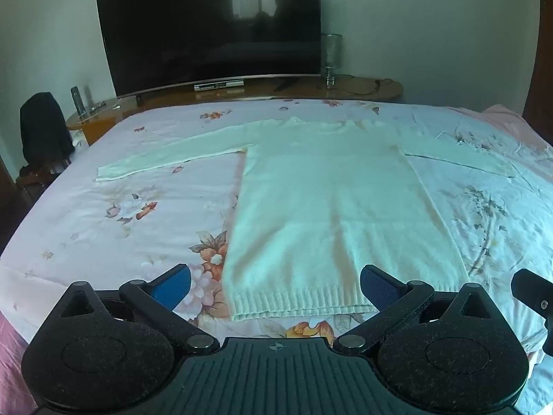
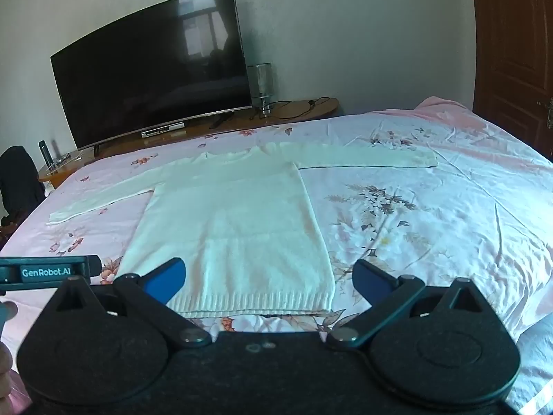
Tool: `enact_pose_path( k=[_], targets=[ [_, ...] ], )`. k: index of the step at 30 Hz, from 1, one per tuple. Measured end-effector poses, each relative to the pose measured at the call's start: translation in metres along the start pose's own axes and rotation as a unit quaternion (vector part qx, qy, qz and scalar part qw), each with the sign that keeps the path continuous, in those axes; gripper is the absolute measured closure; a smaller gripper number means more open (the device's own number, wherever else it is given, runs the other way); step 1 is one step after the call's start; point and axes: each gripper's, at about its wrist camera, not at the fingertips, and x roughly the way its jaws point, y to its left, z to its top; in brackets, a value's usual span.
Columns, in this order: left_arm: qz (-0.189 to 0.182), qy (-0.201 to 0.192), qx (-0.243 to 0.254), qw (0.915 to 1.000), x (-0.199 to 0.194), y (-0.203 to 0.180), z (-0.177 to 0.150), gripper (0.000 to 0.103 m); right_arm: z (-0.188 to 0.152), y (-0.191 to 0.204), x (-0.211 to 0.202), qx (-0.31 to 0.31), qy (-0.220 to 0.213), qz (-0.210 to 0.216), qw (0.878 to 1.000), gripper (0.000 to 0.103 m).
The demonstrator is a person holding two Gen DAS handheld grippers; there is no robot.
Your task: Fold small clothes
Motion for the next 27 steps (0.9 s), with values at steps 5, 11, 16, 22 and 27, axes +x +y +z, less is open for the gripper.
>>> enact_pose_path(
  k=[5,11,16,22,27],
  targets=[
    [-0.004,-0.002,0.012,0.9999,-0.0024,-0.0054,0.0059,0.0,0.0012,-0.0036,0.0055,0.007,0.014,-0.004,1.0,0.0],
    [-0.012,-0.011,0.003,0.9999,-0.0066,-0.0041,0.0046,0.0,0.0005,-0.0021,0.0007,0.009,0.01,-0.007,1.0,0.0],
    [-0.014,-0.008,0.001,0.9999,-0.0036,-0.0056,0.0055,0.0,-0.0001,-0.0027,0.0038,0.008,0.01,-0.007,1.0,0.0],
    [-0.014,-0.006,0.0,0.9999,-0.0023,-0.008,0.0056,0.0,-0.0006,-0.0032,0.0067,0.007,0.013,-0.004,1.0,0.0],
    [-0.015,-0.007,0.0,0.9999,-0.0006,-0.0099,0.0057,0.0,-0.0002,-0.0047,0.0094,0.007,0.016,-0.001,1.0,0.0]
  ],
)
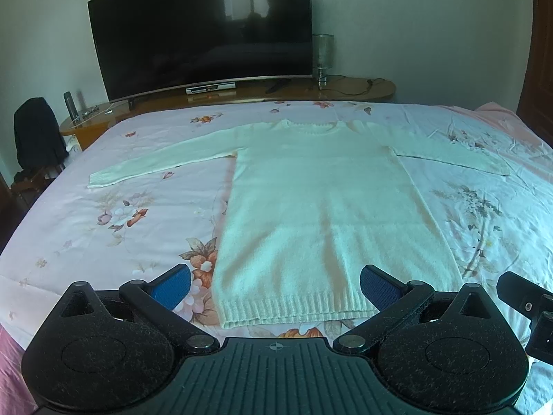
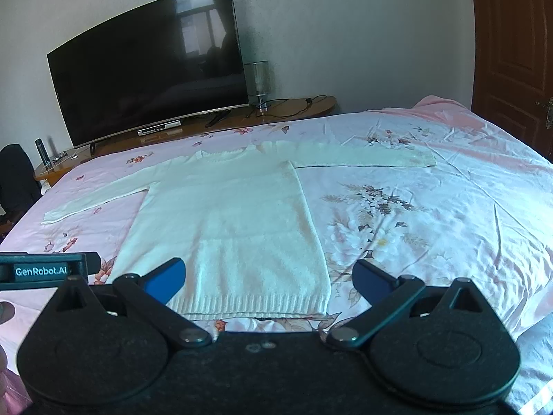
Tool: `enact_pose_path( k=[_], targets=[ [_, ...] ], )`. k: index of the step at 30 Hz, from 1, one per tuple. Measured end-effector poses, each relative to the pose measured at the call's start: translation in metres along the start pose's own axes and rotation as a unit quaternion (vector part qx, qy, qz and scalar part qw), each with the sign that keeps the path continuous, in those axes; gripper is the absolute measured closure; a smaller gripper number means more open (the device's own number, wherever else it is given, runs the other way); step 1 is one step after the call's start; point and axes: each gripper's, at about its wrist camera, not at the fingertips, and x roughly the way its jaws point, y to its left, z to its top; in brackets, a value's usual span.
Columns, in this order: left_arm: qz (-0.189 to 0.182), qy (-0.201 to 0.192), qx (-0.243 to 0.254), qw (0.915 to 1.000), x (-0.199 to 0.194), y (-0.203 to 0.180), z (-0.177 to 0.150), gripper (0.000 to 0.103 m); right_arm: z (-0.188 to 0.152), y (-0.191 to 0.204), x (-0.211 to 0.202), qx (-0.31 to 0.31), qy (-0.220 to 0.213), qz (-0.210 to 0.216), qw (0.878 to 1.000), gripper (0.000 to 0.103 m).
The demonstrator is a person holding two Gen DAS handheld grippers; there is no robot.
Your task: Fold small clothes
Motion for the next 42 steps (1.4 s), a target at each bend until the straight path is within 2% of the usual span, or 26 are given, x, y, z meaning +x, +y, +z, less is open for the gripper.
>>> enact_pose_path(
  k=[42],
  targets=[
    [-0.002,0.003,-0.002,1.0,0.009,-0.0042,0.0092,0.0,0.0065,-0.0018,0.008,-0.002,0.003,-0.001,1.0,0.0]
  ],
)
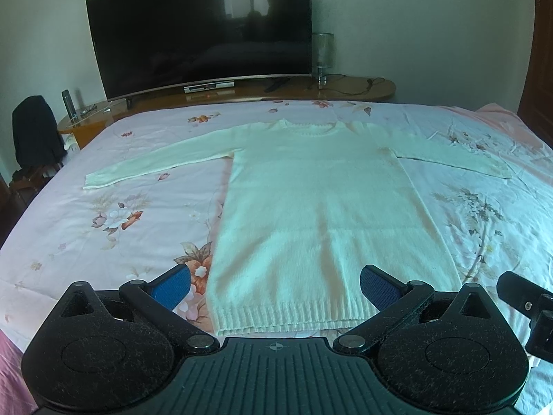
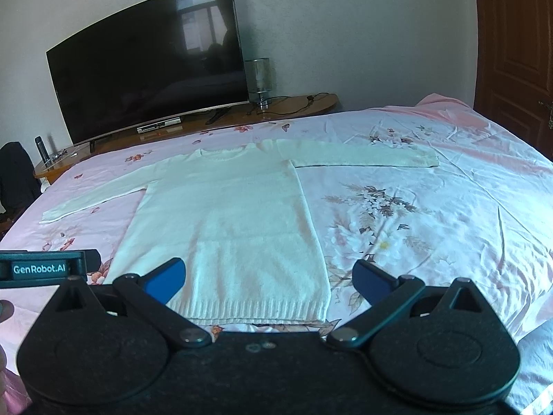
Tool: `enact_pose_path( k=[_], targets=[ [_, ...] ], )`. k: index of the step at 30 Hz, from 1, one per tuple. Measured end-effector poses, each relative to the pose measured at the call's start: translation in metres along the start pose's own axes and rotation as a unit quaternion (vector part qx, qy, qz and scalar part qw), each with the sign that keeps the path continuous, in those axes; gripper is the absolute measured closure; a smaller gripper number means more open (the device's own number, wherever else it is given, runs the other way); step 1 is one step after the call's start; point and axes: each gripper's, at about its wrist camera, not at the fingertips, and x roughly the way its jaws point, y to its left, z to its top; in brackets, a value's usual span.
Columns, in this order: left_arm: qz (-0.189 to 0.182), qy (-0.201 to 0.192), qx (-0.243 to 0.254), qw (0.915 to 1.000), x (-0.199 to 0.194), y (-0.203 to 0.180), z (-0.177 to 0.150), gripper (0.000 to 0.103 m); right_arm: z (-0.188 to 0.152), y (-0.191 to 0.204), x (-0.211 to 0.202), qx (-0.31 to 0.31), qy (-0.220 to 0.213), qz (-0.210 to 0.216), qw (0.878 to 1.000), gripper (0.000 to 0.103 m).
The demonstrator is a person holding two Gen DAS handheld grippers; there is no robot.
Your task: Fold small clothes
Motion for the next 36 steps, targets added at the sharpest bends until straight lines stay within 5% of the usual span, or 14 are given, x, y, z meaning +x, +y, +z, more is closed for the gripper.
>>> enact_pose_path(
  k=[17,36],
  targets=[
    [0.009,-0.002,-0.013,0.9999,0.04,0.003,0.033,0.0,0.032,-0.016,0.032,0.005,-0.015,-0.033,0.999,0.0],
    [0.015,0.018,-0.033,0.9992,0.15,-0.014,0.102,0.0,0.085,-0.041,0.131,0.024,-0.005,-0.058,0.998,0.0]
  ],
)
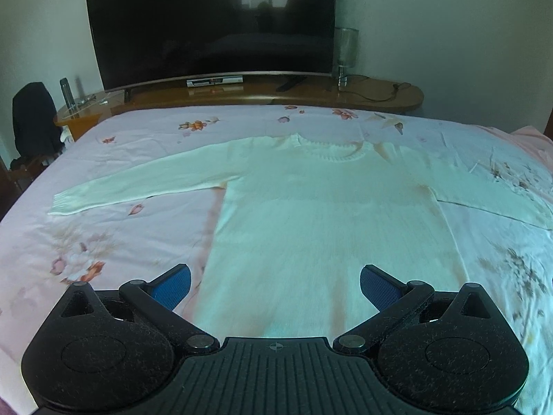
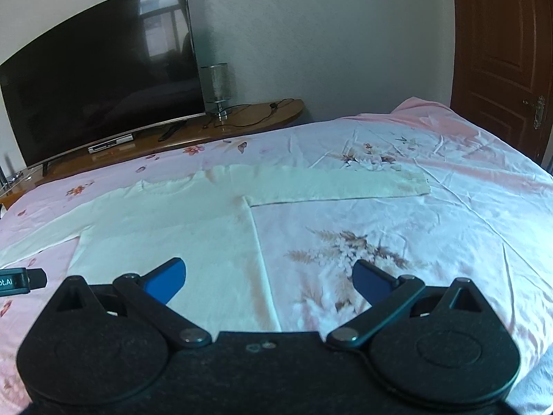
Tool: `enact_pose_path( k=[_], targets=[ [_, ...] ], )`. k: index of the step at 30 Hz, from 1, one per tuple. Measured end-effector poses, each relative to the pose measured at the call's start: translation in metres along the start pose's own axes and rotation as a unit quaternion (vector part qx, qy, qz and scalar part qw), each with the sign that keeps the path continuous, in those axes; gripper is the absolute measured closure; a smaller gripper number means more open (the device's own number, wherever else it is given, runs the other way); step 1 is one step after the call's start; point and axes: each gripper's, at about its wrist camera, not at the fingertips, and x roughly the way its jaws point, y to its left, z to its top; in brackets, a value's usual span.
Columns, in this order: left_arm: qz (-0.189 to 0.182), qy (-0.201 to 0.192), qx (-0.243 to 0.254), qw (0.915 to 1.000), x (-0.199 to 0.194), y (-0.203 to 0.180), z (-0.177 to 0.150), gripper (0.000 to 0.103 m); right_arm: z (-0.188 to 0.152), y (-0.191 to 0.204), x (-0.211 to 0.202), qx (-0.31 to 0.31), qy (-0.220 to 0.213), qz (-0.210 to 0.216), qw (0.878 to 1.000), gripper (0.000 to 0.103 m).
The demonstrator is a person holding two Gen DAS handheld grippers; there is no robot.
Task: Fold small clothes
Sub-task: 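Move the right tool to the sleeve cuff and close on it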
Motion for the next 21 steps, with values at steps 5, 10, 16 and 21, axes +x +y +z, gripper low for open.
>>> enact_pose_path(
  k=[5,10,16,21],
  targets=[
    [0.0,0.008,0.004,1.0,0.035,-0.015,0.019,0.0,0.018,-0.008,0.038,0.016,0.004,-0.005,1.0,0.001],
    [-0.002,0.015,0.005,0.9999,0.072,-0.03,0.039,0.0,0.033,-0.016,0.077,0.022,0.012,-0.019,0.999,0.001],
    [0.0,0.022,0.008,0.9997,0.109,-0.052,0.059,0.0,0.047,-0.034,0.125,0.032,0.031,-0.031,0.999,0.006],
    [0.001,0.026,0.017,0.9995,0.136,-0.075,0.073,0.0,0.054,-0.059,0.165,0.056,0.048,-0.044,0.996,0.016]
  ],
)
